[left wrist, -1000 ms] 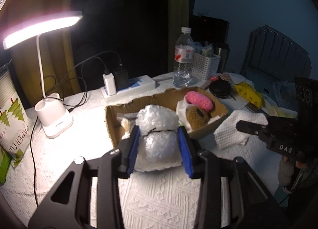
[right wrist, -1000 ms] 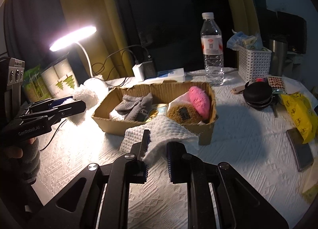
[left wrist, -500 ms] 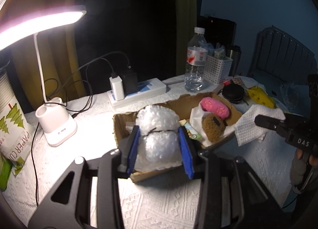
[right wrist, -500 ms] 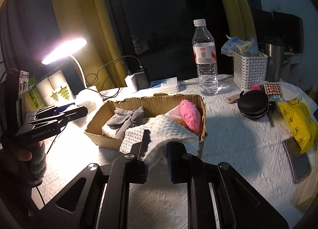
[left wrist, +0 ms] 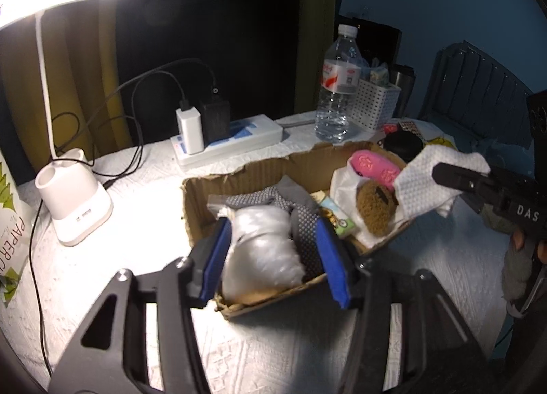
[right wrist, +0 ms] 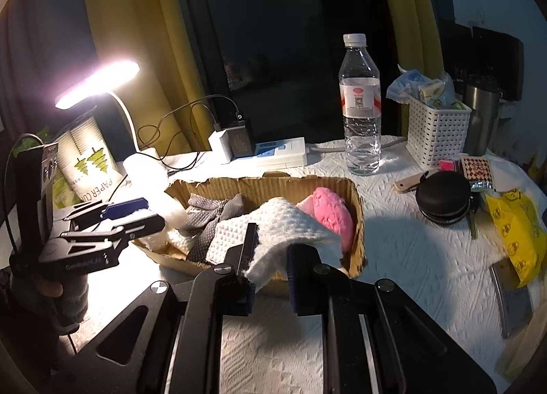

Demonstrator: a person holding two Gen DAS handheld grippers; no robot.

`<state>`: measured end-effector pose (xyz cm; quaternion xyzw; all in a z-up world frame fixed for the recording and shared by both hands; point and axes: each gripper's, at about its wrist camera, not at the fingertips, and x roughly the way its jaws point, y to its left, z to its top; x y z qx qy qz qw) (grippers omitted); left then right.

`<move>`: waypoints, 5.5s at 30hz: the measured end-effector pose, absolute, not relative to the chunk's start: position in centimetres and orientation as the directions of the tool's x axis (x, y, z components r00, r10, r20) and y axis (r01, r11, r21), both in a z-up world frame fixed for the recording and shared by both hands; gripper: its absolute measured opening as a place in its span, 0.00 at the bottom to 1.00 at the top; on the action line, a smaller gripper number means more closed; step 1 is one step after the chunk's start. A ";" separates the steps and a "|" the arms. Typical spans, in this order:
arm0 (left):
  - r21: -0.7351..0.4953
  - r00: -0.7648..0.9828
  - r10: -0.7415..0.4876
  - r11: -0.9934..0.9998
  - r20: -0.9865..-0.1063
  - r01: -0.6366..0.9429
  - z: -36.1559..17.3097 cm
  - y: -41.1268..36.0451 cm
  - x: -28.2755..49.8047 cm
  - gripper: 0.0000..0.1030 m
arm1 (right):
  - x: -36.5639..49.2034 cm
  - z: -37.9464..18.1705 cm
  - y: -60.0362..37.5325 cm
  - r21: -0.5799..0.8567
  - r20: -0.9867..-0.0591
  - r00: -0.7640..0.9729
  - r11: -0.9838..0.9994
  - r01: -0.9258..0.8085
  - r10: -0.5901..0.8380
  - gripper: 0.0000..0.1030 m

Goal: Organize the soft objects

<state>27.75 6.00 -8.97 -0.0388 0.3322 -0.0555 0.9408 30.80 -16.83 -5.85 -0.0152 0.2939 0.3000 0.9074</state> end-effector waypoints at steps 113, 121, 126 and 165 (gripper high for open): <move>-0.040 0.967 -0.089 0.996 -0.239 0.081 7.6 0.8 3.7 0.95 | 7.6 7.9 -21.1 -0.030 -0.276 0.822 0.851 -0.525 0.498 0.67; -0.030 0.968 -0.097 0.995 -0.231 0.093 8.1 0.2 3.4 0.95 | 7.3 8.1 -21.7 -0.035 -0.273 0.830 0.857 -0.514 0.486 0.67; -0.054 0.966 -0.108 0.994 -0.236 0.098 8.1 0.6 3.3 0.95 | 7.3 8.0 -21.7 -0.036 -0.273 0.830 0.857 -0.514 0.486 0.67; -0.069 0.962 -0.121 0.992 -0.245 0.107 7.6 0.7 2.8 0.95 | 7.6 7.4 -21.1 -0.035 -0.289 0.823 0.854 -0.519 0.488 0.67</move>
